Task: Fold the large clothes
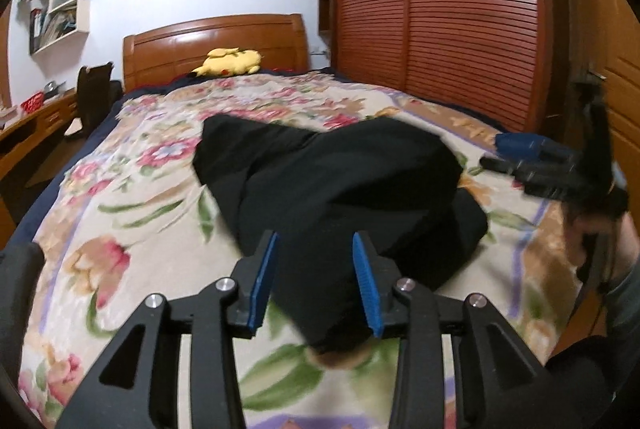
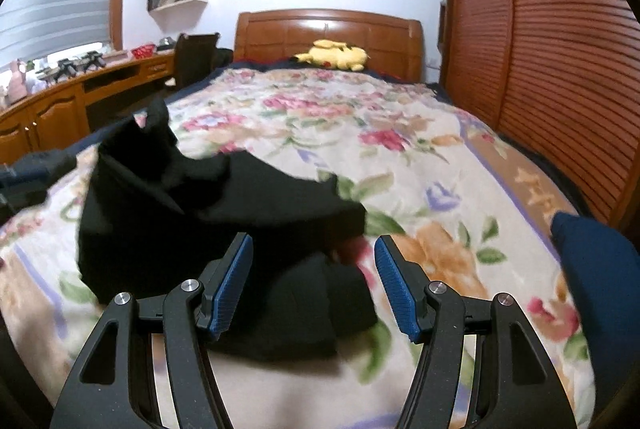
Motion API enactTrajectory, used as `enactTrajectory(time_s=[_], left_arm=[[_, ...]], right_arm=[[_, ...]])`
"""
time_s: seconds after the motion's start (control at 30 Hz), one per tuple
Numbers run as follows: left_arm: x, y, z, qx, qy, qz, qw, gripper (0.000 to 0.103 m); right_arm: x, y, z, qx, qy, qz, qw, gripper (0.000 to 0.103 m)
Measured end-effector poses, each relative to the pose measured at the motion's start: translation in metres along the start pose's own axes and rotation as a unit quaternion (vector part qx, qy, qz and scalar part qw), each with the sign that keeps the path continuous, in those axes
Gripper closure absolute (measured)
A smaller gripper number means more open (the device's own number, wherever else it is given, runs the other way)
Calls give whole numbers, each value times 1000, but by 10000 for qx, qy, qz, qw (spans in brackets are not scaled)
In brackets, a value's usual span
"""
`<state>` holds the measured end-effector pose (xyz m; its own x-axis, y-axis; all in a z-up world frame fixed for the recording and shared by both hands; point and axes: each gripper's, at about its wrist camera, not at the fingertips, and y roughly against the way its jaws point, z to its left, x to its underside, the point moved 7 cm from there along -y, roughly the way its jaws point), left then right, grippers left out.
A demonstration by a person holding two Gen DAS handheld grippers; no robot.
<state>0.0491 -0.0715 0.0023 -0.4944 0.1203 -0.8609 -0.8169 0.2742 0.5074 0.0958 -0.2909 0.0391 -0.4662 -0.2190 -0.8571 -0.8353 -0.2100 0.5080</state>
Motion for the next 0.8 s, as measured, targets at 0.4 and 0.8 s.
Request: enactTrajectory(time_s=[0.4,0.8], left_arm=[[37,-10,74,-165,493,78,9986,64],[52,-3,106,-431,574,160,9973,63]], right_arm=[[-86,-32,97,-585,777,7,9953,38],[-68,-110,158,-773,1267,1029,9836,38]])
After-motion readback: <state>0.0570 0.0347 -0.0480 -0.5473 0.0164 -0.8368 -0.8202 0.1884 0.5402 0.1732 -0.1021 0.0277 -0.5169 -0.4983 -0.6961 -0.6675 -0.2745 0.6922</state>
